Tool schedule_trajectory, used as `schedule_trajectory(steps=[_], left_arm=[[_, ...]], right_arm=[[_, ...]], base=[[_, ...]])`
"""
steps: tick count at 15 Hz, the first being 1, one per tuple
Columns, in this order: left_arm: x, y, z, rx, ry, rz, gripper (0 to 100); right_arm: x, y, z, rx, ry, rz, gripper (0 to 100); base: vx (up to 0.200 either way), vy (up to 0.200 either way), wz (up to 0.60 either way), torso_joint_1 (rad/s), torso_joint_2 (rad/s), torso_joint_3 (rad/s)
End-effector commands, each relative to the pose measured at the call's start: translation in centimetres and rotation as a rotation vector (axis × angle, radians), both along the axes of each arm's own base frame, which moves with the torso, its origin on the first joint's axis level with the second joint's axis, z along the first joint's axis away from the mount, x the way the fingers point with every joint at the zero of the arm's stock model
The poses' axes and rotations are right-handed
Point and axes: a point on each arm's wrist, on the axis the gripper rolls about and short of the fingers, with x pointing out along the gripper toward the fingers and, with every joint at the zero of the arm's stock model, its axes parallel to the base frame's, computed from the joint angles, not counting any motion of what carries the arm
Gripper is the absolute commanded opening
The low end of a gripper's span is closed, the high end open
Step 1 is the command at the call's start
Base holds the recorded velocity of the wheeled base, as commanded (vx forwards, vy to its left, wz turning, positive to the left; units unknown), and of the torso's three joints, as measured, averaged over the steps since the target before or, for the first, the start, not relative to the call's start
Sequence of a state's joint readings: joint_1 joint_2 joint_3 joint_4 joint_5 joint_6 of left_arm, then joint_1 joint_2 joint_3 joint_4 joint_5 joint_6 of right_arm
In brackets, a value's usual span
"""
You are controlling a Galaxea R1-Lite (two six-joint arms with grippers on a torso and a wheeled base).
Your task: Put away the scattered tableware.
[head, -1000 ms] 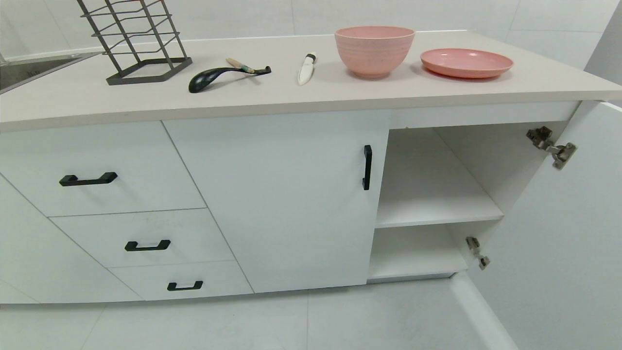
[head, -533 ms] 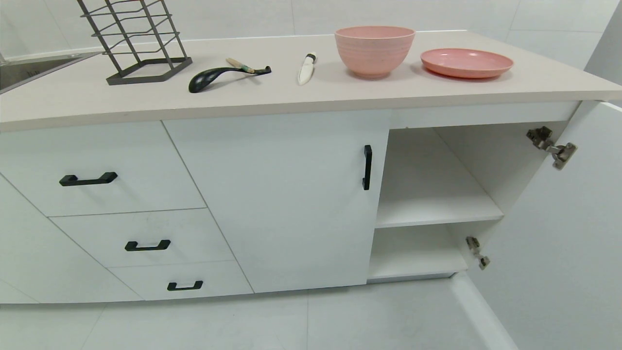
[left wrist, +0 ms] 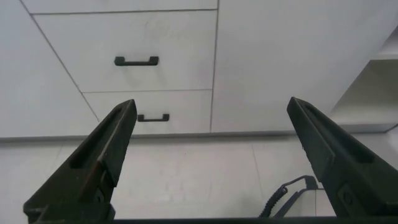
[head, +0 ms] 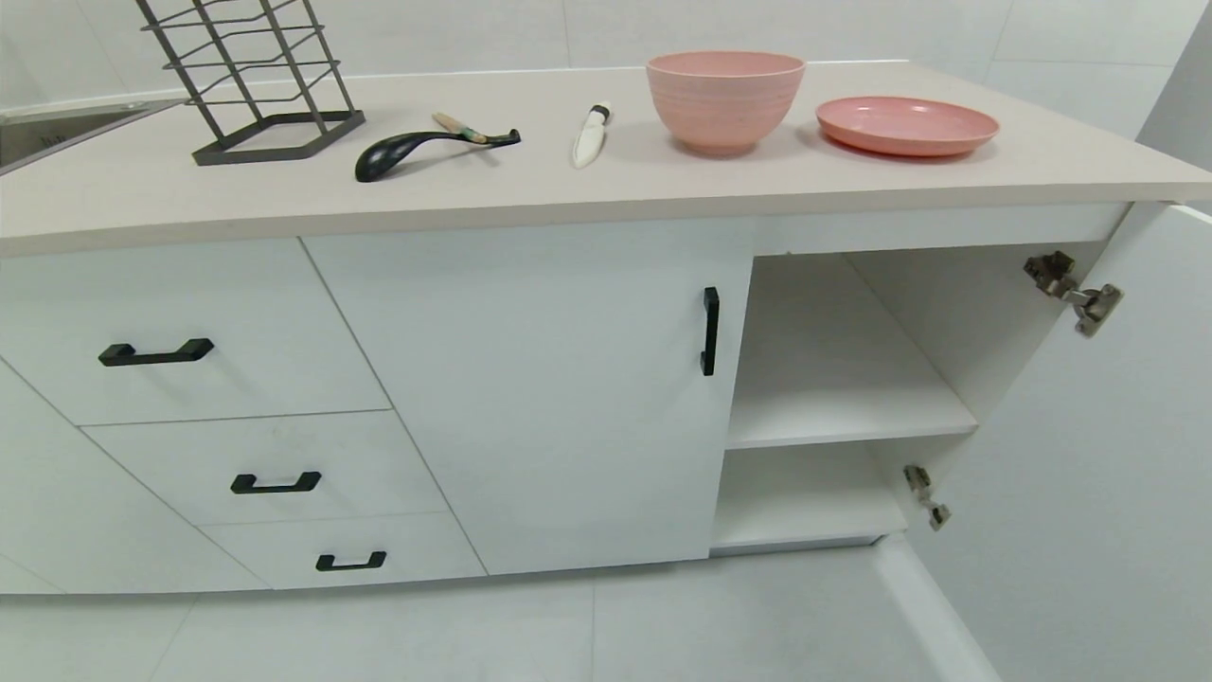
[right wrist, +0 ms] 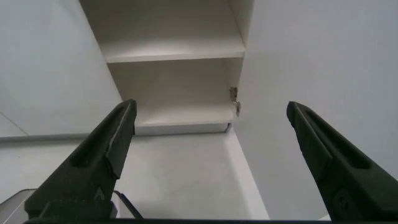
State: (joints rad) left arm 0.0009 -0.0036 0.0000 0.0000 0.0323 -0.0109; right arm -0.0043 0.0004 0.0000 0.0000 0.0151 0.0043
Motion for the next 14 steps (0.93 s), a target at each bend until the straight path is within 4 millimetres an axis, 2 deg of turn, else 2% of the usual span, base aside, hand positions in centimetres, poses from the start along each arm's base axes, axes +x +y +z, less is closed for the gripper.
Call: schedule_trajectory(steps=[1, 3, 9, 13, 14], left_arm=[[0.03, 0.00, 0.02, -0.009, 0.002, 0.001, 100], [0.03, -0.01, 0.02, -0.008, 0.002, 0.002, 100], [0.03, -0.01, 0.02, -0.008, 0.002, 0.002, 100], [0.03, -0.01, 0.02, -0.008, 0.002, 0.002, 100], [0.03, 0.00, 0.02, -0.011, 0.002, 0.001, 100]], right_arm=[[0.00, 0.00, 0.00, 0.000, 0.000, 0.001, 100], [0.00, 0.00, -0.02, 0.000, 0.001, 0.001, 100], [0.00, 0.00, -0.02, 0.000, 0.001, 0.001, 100], [0.00, 0.00, -0.02, 0.002, 0.001, 0.001, 100], [0.00, 0.00, -0.02, 0.002, 0.001, 0.001, 100]], base=[[0.000, 0.000, -0.60, 0.012, 0.00, 0.002], [0.000, 0.000, -0.60, 0.005, 0.00, 0.002], [0.000, 0.000, 0.00, 0.000, 0.00, 0.000], [0.200, 0.000, 0.00, 0.002, 0.00, 0.005], [0.000, 0.000, 0.00, 0.000, 0.00, 0.000]])
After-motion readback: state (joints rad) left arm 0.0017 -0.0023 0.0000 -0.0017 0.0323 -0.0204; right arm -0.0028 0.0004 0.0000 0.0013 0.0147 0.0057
